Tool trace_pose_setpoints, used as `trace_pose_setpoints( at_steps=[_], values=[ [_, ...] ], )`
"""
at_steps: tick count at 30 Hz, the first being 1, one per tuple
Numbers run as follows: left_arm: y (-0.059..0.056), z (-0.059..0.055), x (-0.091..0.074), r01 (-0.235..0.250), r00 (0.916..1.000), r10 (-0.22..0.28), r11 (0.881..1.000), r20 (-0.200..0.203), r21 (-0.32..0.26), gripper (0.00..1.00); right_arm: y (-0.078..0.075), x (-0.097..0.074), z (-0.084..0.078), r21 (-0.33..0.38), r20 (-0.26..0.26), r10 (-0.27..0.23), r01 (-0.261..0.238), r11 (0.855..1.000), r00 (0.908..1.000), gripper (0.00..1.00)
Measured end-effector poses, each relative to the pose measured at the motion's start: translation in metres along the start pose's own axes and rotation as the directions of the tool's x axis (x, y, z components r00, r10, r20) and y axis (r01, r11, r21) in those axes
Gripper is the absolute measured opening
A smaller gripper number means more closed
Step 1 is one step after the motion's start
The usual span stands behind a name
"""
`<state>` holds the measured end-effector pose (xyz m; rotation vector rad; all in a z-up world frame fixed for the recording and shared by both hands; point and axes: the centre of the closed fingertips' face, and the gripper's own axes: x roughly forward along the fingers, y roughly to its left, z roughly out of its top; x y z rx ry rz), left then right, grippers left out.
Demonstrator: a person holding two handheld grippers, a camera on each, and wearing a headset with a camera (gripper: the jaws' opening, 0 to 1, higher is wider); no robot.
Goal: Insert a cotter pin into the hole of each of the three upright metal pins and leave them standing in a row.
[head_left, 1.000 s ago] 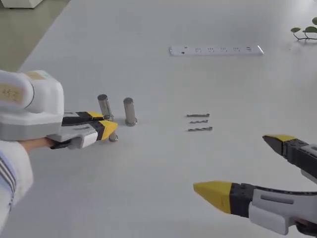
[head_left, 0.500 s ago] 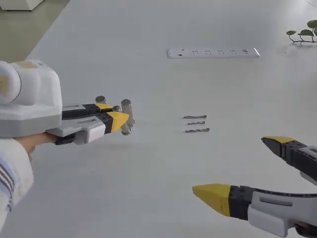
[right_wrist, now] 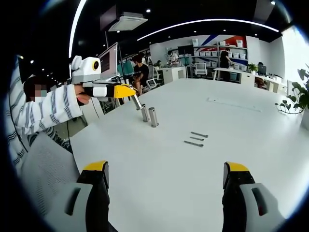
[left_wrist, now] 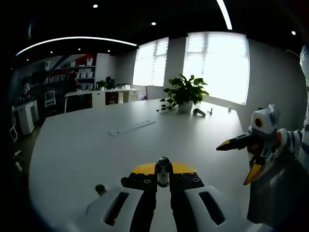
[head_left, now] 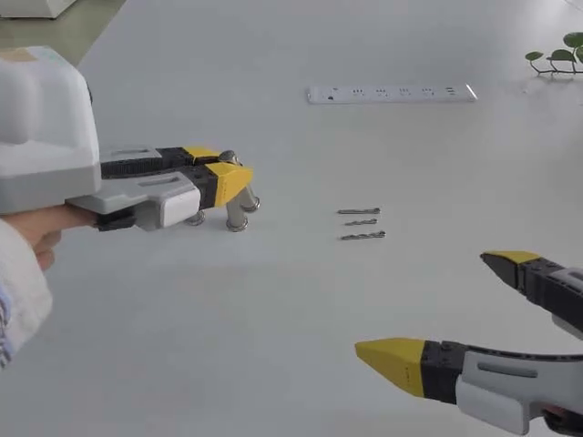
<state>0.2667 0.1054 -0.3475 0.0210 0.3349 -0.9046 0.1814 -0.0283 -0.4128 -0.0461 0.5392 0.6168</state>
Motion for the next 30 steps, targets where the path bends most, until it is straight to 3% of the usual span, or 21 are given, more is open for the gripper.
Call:
trace_pose_setpoints(
  at_steps=[6,10,18,30],
  values=[
    [-0.012,0.008,0.000,0.028,0.9996,-0.028,0.998,0.005,0.049,0.05,-0.002,-0.002,0.001,0.006,0.007,-0.004,0.004,1.000,1.0000,0.98],
    [-0.019,0.007,0.001,0.049,0.9988,-0.049,0.996,-0.007,0.073,0.05,-0.002,-0.002,0.002,0.005,0.012,-0.005,0.005,1.000,0.9999,0.98],
    [-0.031,-0.010,0.006,0.088,0.9948,-0.081,0.989,-0.061,0.115,0.05,-0.001,-0.003,0.002,0.004,0.014,-0.004,0.004,1.000,0.9999,0.98],
    [-0.038,-0.033,0.012,0.097,0.9895,-0.085,0.989,-0.117,0.108,0.05,-0.005,-0.004,0.001,0.004,0.012,-0.021,0.021,1.000,0.9997,0.98]
  ],
)
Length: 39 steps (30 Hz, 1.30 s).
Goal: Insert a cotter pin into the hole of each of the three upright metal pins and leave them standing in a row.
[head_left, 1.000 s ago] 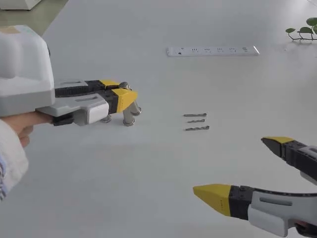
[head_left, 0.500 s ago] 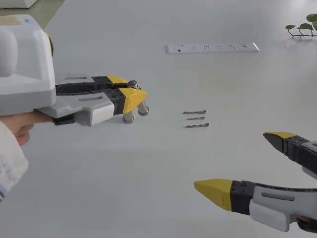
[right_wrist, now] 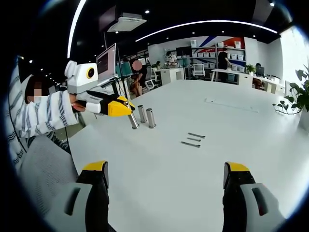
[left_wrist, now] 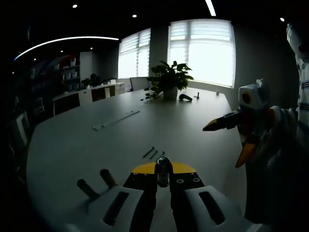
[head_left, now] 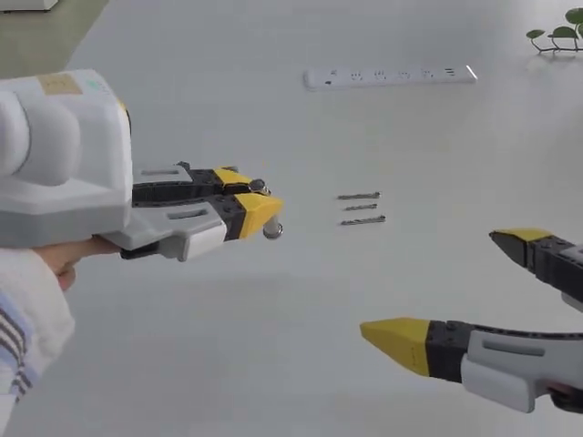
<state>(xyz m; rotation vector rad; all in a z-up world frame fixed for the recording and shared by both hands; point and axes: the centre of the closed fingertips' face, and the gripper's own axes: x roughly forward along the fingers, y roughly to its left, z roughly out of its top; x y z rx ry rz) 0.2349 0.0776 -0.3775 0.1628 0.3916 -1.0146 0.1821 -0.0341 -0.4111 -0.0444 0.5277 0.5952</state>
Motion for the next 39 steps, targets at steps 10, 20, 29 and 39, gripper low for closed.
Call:
trace_pose_setpoints(
  at_steps=[10,20,29,39],
  values=[
    [-0.003,-0.019,0.005,-0.004,0.9990,0.004,1.000,-0.044,0.011,0.05,-0.001,0.000,0.001,-0.002,0.009,0.008,-0.008,1.000,0.9999,0.98],
    [-0.002,-0.040,0.010,-0.013,0.9959,0.013,1.000,-0.089,0.009,0.05,0.001,0.003,-0.002,-0.006,-0.007,0.026,-0.026,1.000,0.9997,0.98],
    [-0.005,-0.059,0.013,-0.008,0.9917,0.012,1.000,-0.128,0.030,0.05,0.002,0.006,-0.006,0.003,-0.014,0.033,-0.033,0.999,0.9993,0.98],
    [-0.011,-0.068,0.019,0.018,0.9879,-0.009,0.998,-0.155,0.054,0.05,0.004,0.006,-0.007,-0.005,-0.025,0.040,-0.040,0.999,0.9989,0.98]
  ],
)
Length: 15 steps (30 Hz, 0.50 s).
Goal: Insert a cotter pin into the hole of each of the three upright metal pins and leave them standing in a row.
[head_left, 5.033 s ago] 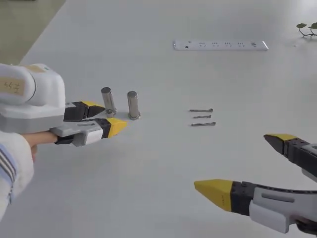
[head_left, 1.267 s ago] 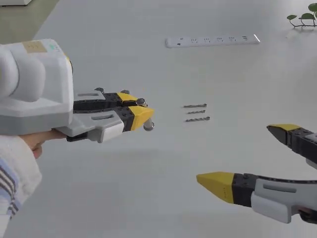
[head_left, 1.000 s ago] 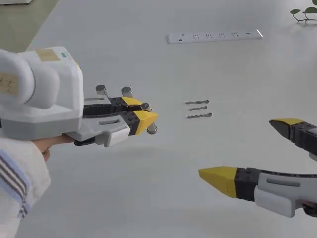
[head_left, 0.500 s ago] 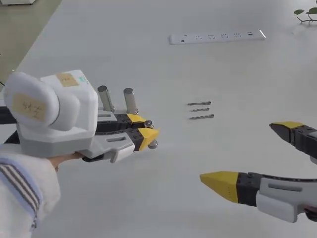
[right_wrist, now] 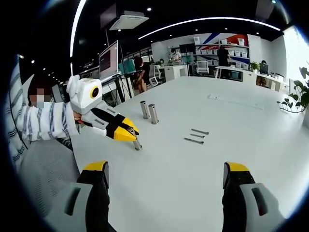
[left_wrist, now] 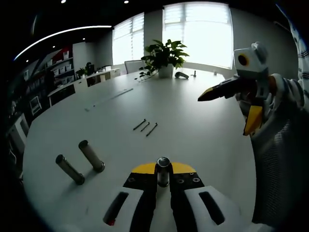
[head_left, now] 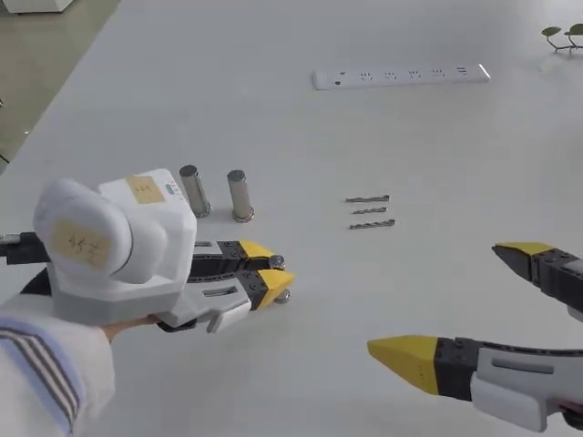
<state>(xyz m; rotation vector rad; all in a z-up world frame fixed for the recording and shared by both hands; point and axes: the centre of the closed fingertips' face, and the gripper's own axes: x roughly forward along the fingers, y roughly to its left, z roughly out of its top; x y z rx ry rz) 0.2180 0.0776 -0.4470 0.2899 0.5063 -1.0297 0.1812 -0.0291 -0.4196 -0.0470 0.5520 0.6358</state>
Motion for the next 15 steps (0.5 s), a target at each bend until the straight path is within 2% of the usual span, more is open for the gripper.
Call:
trace_pose_setpoints(
  at_steps=[8,15],
  values=[
    [-0.0067,-0.0020,0.0073,0.019,0.9997,-0.019,1.000,-0.016,0.020,0.05,-0.0026,-0.0009,-0.0020,0.010,0.001,-0.005,0.005,1.000,1.0000,0.97],
    [-0.0059,-0.0013,0.0076,0.017,0.9997,-0.016,1.000,-0.017,0.026,0.05,-0.0036,-0.0004,-0.0023,0.008,0.001,-0.004,0.004,1.000,1.0000,0.97]
  ],
)
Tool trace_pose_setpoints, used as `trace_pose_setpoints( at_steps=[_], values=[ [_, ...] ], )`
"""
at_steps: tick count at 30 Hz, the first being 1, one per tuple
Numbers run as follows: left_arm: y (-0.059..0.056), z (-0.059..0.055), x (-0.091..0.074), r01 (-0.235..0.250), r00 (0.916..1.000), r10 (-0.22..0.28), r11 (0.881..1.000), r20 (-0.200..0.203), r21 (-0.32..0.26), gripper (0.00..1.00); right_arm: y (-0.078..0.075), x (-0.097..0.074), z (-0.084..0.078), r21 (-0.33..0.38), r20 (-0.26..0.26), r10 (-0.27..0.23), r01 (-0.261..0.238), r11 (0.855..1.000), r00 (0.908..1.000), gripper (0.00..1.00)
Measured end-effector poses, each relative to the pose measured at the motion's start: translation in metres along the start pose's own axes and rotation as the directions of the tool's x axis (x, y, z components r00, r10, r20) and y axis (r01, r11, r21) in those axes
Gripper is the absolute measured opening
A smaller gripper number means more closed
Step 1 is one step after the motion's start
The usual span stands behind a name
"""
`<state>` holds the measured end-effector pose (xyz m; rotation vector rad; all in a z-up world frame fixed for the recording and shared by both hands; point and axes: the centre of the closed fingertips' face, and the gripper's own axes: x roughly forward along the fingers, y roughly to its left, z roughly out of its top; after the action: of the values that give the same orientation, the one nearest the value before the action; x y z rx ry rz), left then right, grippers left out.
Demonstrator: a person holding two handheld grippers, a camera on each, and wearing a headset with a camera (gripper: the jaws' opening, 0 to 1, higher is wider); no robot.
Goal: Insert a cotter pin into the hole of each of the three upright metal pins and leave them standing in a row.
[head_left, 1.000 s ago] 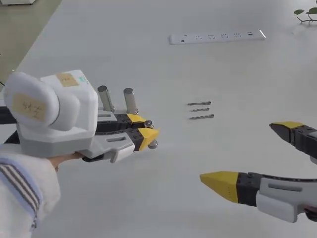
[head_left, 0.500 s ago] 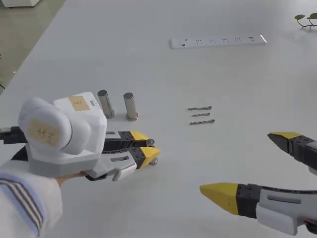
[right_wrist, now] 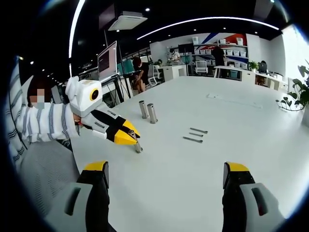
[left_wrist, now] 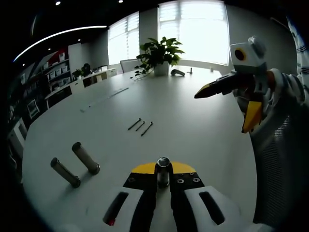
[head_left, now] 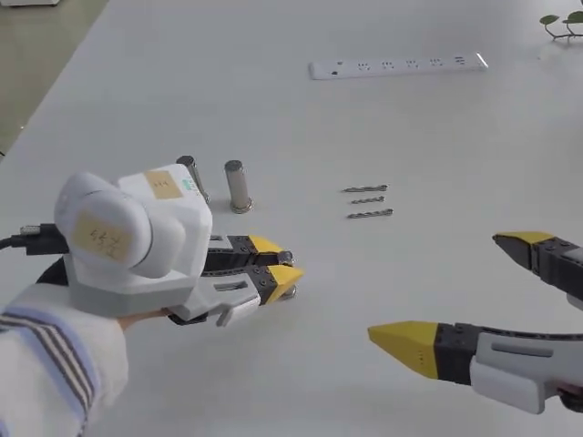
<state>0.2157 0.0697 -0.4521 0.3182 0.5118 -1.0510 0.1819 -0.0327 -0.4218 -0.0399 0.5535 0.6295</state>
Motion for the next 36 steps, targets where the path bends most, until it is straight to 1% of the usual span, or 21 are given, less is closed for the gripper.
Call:
trace_pose_setpoints(
  at_steps=[2,8,13,15,18,20,22,25,27,31,34,36],
  values=[
    [0.0006,-0.0002,-0.0001,0.001,1.0000,-0.001,1.000,0.003,-0.013,0.05,0.0004,0.0002,0.0007,-0.002,0.001,0.002,-0.002,1.000,1.0000,0.97],
    [0.0009,-0.0003,0.0000,-0.003,1.0000,0.003,1.000,0.003,-0.014,0.05,0.0022,0.0016,0.0002,-0.003,0.002,0.011,-0.011,1.000,0.9999,0.97],
    [0.0012,-0.0002,0.0001,-0.001,1.0000,0.001,0.999,0.007,-0.036,0.05,0.0029,0.0008,0.0000,0.000,0.004,0.012,-0.012,1.000,0.9999,0.97],
    [0.0011,0.0000,0.0002,-0.001,1.0000,0.001,0.999,0.007,-0.034,0.05,0.0032,0.0004,0.0000,-0.001,0.003,0.013,-0.013,1.000,0.9999,0.97],
    [0.0016,0.0004,0.0000,-0.006,1.0000,0.006,0.999,0.007,-0.033,0.06,0.0035,0.0001,0.0003,-0.004,0.001,0.014,-0.014,1.000,0.9999,0.97],
    [0.0026,0.0001,-0.0004,-0.015,0.9999,0.015,0.998,0.003,-0.056,0.06,0.0035,-0.0002,0.0010,-0.005,0.003,0.013,-0.013,1.000,0.9999,0.97],
    [0.0034,0.0002,-0.0005,-0.017,0.9998,0.017,0.999,0.005,-0.047,0.06,0.0037,-0.0007,0.0018,-0.007,0.003,0.013,-0.013,1.000,0.9999,0.97],
    [0.0039,-0.0001,-0.0008,-0.017,0.9999,0.017,0.998,0.004,-0.059,0.06,0.0038,-0.0015,0.0036,-0.011,0.006,0.011,-0.011,1.000,0.9999,0.97],
    [0.0043,-0.0004,-0.0015,-0.017,0.9998,0.017,0.998,0.002,-0.055,0.08,0.0039,-0.0020,0.0047,-0.013,0.008,0.011,-0.011,1.000,0.9999,0.97],
    [0.0066,-0.0010,-0.0038,-0.027,0.9996,0.027,0.998,0.004,-0.048,0.19,0.0041,-0.0022,0.0055,-0.013,0.009,0.010,-0.010,1.000,0.9999,0.97],
    [0.0068,0.0005,-0.0050,-0.026,0.9995,0.027,0.998,0.013,-0.054,0.20,0.0055,-0.0023,0.0041,-0.013,0.005,0.011,-0.011,1.000,0.9999,0.97],
    [0.0086,0.0010,-0.0056,-0.036,0.9992,0.037,0.998,0.016,-0.057,0.24,0.0064,-0.0026,0.0037,-0.012,0.005,0.011,-0.011,1.000,0.9999,0.97]
  ],
)
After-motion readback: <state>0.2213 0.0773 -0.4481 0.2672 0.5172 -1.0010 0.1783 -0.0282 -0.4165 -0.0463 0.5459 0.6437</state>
